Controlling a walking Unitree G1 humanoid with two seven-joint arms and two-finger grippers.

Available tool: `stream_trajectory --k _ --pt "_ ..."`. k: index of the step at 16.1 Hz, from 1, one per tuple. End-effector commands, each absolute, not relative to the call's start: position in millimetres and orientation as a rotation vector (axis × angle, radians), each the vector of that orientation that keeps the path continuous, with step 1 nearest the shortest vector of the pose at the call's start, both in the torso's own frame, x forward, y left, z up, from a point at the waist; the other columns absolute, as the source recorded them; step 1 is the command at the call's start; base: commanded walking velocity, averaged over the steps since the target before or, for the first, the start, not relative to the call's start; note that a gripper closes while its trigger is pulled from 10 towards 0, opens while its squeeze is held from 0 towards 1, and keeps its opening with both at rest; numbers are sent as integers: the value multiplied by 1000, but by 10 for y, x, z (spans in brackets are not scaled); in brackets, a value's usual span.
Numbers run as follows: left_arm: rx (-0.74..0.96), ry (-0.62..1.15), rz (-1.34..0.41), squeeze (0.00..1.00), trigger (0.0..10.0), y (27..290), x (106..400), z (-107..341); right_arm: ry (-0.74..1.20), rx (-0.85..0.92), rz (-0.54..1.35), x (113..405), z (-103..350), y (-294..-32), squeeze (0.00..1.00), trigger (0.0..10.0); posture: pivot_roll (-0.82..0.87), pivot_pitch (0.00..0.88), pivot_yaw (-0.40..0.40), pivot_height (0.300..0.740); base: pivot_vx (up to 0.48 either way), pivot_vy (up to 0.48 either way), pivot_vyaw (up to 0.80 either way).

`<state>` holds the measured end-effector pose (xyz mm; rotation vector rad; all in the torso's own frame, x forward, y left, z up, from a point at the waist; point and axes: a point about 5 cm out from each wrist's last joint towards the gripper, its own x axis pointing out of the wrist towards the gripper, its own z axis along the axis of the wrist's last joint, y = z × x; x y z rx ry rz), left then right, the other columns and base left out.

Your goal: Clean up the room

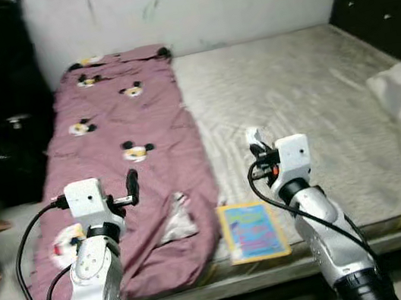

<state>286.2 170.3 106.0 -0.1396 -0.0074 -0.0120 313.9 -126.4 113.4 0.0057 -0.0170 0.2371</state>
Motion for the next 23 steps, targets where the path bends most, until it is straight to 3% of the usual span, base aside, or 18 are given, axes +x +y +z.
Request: stream_trajectory --k 1,8,14,20,23 --pt "-145 -9 -36 0 10000 1625 2877 1078 -19 -10 230 3147 1139 -1324 0 10000 18 0 28 740 0 480 0" --pt "-146 -31 -49 0 10000 1584 2940 1141 -38 15 269 3204 1194 -1225 0 10000 14 0 22 740 0 480 0" --pt "-102 -63 33 0 10000 1816 2919 1222 -71 18 298 3256 1292 -1170 0 10000 11 18 16 740 0 372 0" --pt "-67 -17 162 0 10000 2004 2714 1022 -45 0 301 3085 1154 -1224 0 10000 13 0 22 740 0 0 0" --pt "-40 -36 130 0 10000 2109 2598 948 -40 -22 309 3014 1126 -1306 0 10000 11 4 19 740 0 0 173"
